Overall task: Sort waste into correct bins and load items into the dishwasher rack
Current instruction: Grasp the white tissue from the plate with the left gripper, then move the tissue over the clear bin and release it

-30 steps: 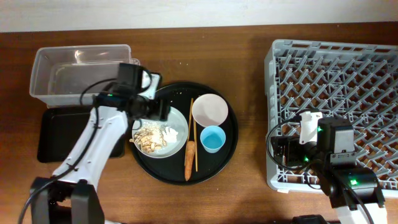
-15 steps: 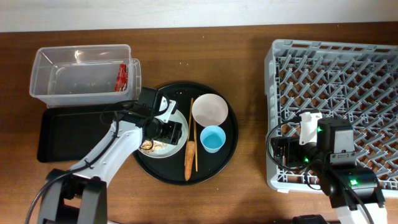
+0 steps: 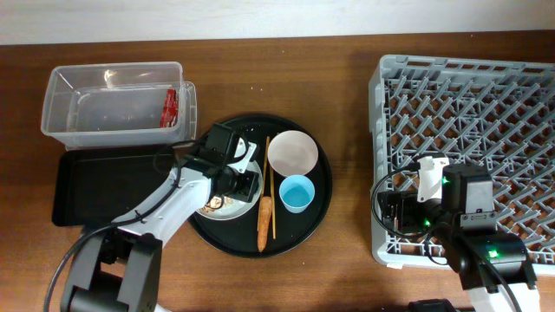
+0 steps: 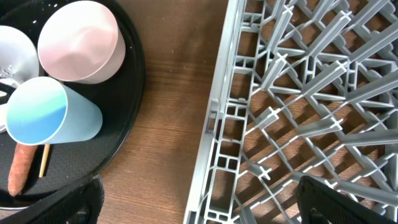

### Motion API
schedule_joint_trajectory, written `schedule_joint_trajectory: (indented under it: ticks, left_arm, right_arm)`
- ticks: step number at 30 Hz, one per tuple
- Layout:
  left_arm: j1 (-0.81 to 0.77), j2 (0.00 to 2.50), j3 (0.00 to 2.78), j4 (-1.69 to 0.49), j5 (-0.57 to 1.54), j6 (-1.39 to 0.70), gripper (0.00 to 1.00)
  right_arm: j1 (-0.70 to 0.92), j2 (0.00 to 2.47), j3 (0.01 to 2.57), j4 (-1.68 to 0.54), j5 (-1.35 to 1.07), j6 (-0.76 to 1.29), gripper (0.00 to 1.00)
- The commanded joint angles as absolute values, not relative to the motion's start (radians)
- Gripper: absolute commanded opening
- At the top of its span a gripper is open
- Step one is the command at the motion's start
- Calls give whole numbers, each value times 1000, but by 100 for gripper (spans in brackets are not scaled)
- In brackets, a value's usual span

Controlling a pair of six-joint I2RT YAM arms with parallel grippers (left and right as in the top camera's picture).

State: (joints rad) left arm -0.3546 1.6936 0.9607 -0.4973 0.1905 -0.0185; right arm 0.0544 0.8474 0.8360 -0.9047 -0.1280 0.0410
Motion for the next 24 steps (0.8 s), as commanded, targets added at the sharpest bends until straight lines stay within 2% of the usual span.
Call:
schedule_joint_trajectory:
  ticks: [1, 3, 4, 7, 8, 11, 15, 20, 24]
  left_arm:
    - [-359, 1703, 947, -513, 183, -15, 53]
    - [-359, 1708, 947, -526, 183, -15, 51]
    - [-359, 1711, 947, -528, 183, -14, 46]
    - [-359, 1711, 947, -527, 183, -14, 20]
    - [-359, 1711, 947, -524, 183, -14, 17]
    - [-359, 1711, 962, -524, 150, -14, 0]
    - [-330, 1686, 1050, -562, 122, -14, 0]
    - [-117, 1583, 1224, -555, 115, -14, 0]
    - [56, 1597, 1261, -320, 77, -14, 1]
  right_arm:
    - [59, 844, 853, -904, -123, 35, 98]
    - [59, 844, 853, -906, -123, 35, 98]
    - [59, 844, 853, -906, -123, 35, 98]
    - [59, 844, 853, -906, -123, 35, 98]
    - [59, 844, 853, -906, -123, 35, 98]
    - [59, 844, 853, -906, -123, 35, 98]
    - [59, 844, 853, -906, -123, 35, 98]
    - [59, 844, 853, -906, -123, 35, 98]
    - [59, 844, 853, -905, -123, 35, 98]
